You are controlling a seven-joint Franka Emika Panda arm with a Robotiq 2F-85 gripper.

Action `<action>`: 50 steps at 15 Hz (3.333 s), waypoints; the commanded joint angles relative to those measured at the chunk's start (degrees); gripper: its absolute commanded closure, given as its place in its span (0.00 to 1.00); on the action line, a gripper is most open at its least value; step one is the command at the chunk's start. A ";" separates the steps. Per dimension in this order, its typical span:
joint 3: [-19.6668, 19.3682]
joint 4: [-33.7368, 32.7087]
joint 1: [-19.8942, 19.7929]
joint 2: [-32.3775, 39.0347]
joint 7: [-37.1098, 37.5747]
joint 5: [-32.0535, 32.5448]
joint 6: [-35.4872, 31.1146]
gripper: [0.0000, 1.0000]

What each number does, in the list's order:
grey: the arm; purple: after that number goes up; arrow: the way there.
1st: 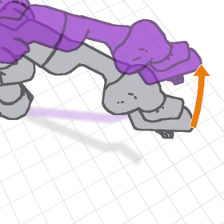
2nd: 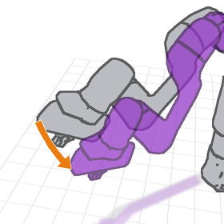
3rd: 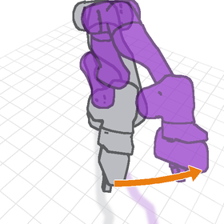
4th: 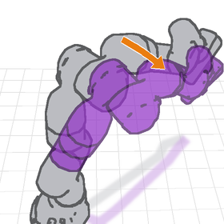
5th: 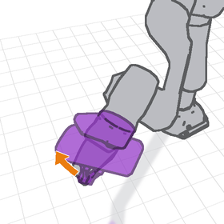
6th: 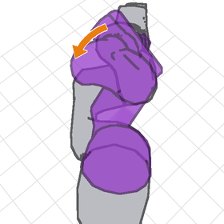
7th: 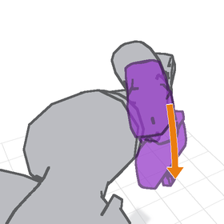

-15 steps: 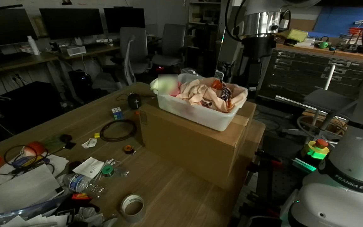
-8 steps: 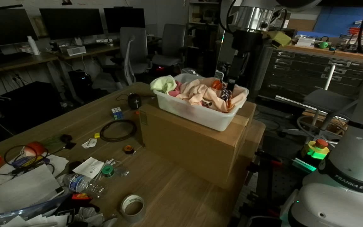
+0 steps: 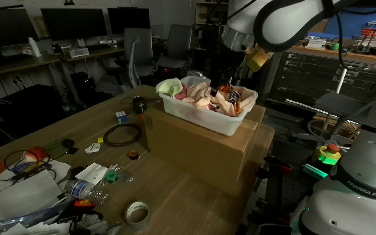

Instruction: Pick up the clothes from the container and put them on the table.

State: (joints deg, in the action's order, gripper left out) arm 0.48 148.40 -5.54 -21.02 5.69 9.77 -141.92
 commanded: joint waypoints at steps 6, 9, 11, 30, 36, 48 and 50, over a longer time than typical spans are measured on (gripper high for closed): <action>2.74 -6.02 -4.84 11.28 17.15 16.48 -1.14 0.00; 1.87 -6.70 -4.12 12.73 18.49 17.30 -0.53 0.27; 1.39 -6.82 -3.65 13.25 18.09 16.37 -0.33 0.42; 0.54 -2.83 -3.67 -9.90 17.74 2.88 -3.65 0.97; 1.58 -3.19 -3.86 -21.42 17.67 -3.20 -3.47 0.97; 9.11 -2.27 6.77 -31.52 13.98 -13.76 12.51 0.97; 11.87 -4.17 10.19 -27.80 14.34 -16.10 15.30 0.97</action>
State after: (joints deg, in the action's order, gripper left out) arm 9.46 148.23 0.83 -54.77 21.17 -2.83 -129.66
